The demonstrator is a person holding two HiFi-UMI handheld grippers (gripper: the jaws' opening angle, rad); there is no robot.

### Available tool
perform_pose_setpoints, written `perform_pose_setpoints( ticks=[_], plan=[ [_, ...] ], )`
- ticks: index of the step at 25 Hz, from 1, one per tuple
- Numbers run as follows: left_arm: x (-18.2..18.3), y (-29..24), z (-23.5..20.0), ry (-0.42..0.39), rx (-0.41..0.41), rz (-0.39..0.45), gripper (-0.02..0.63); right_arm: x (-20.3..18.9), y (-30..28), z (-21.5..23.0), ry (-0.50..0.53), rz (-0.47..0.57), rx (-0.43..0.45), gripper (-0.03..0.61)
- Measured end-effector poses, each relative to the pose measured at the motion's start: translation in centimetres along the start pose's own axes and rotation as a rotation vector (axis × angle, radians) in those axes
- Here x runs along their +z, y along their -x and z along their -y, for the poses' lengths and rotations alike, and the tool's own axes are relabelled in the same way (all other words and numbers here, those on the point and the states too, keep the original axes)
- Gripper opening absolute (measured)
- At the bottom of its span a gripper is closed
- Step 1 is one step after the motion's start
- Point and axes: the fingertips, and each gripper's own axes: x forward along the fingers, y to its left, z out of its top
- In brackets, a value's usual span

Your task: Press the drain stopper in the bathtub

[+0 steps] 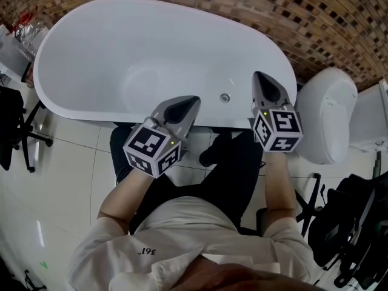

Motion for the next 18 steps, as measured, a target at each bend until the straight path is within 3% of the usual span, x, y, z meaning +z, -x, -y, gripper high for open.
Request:
perform_pose_setpoints(
  ticks=[18],
  plan=[
    [-0.8, -2.3, -2.4, 0.022, 0.004, -0.027, 0.008, -0.3, -4.3, 0.5, 0.019, -0.034, 0.018, 0.015]
  ],
)
